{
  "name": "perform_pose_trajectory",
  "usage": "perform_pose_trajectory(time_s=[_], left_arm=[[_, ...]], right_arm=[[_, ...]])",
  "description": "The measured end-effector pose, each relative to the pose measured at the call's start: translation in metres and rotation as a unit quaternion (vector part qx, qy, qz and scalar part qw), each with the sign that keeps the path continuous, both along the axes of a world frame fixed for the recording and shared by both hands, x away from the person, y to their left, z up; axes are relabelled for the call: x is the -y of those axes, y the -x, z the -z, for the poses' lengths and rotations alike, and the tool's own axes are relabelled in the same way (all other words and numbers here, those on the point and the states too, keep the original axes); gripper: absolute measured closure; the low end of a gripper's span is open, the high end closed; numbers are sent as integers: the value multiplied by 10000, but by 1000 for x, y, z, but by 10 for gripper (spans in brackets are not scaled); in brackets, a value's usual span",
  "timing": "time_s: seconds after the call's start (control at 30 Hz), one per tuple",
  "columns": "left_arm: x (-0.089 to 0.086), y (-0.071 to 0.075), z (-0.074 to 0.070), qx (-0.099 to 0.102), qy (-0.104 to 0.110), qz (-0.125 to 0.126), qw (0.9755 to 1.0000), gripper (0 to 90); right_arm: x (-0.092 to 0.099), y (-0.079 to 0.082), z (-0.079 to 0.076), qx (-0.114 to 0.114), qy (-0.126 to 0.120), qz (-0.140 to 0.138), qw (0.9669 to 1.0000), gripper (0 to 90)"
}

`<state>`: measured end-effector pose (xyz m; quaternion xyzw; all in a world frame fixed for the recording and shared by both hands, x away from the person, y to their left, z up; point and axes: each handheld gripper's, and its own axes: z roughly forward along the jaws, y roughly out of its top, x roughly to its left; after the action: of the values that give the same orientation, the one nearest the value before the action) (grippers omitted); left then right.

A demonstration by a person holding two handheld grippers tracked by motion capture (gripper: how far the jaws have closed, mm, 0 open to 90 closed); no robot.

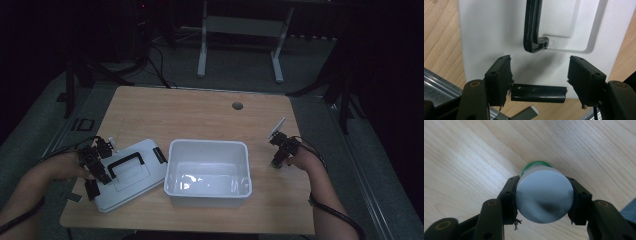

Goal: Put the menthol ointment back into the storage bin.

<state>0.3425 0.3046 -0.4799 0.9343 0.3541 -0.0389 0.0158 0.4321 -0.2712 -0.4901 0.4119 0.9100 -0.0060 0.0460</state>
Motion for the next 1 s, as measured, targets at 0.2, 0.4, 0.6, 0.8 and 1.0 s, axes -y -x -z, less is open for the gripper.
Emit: perform_pose_trajectory(time_s=[0.2, 0.4, 0.6, 0.8, 1.0], left_arm=[[-2, 2, -1, 96, -60, -37, 9999, 351], [0, 4, 3, 16, -160, -15, 9999, 351], [2, 3, 1, 48, -181, -3, 9998, 351], [5, 4, -1, 72, -166, 35, 9998, 351], [2, 5, 0, 108, -203, 10, 9997, 351]], right_arm=[[-8, 14, -10, -51, 135, -812, 9966, 500], [-13, 27, -18, -106, 211, -1255, 9918, 500], [-19, 42, -28, -78, 185, -1756, 9843, 500], [-23, 59, -36, -162, 99, -2254, 9741, 501], [-33, 81, -47, -104, 129, -2786, 9603, 501]])
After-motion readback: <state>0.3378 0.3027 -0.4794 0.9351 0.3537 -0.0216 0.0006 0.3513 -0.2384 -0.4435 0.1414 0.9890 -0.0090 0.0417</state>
